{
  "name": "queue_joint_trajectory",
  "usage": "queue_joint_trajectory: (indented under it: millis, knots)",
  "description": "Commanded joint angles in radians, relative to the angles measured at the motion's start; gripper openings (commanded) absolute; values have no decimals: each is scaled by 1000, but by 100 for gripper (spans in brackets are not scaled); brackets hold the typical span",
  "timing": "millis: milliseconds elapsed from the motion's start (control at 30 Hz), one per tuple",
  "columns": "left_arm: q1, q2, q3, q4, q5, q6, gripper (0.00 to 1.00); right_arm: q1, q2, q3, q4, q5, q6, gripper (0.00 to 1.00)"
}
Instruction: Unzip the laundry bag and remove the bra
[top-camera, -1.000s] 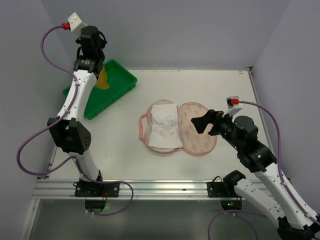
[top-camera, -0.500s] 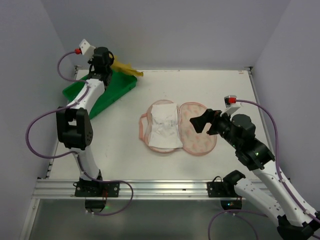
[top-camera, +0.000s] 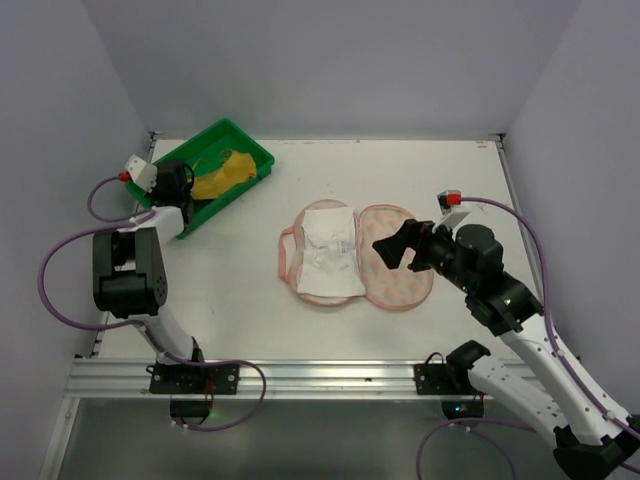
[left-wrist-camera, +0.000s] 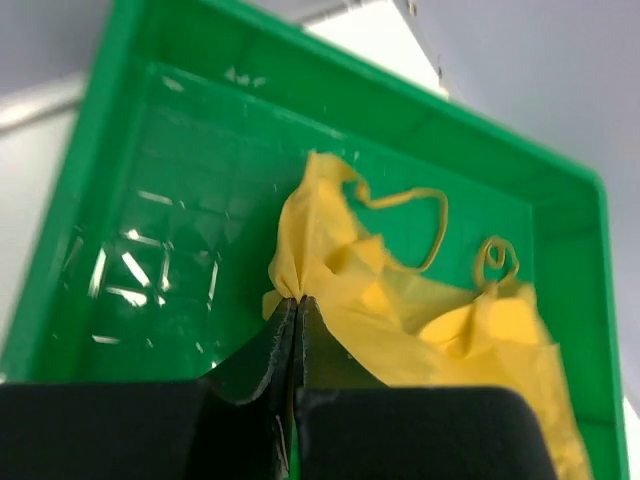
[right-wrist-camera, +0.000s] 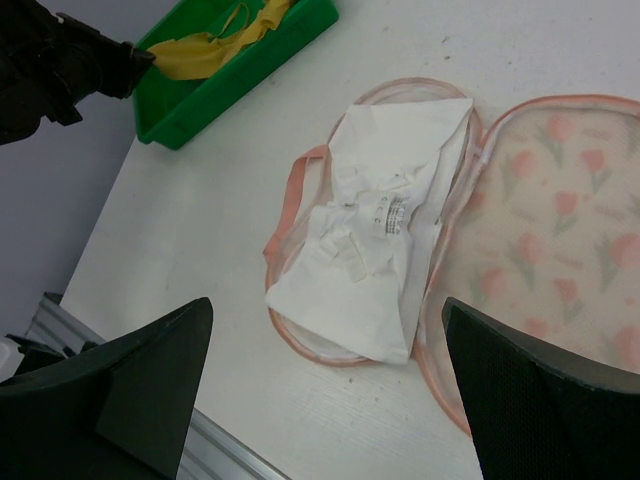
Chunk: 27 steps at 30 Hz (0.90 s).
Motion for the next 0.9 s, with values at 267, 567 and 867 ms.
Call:
queue_joint_trajectory:
  millis: [267,567,867]
  knots:
    - [94,-75,-168,199,-5,-100,0,-2,13,-10,41,-59,-6,99]
    - [98,-161,-69,109,86,48,78,-1,12,-12,33,-56,-17,99]
    - [97,-106,97,-2,485,274,88,-1,21,-16,53,-74,-21,99]
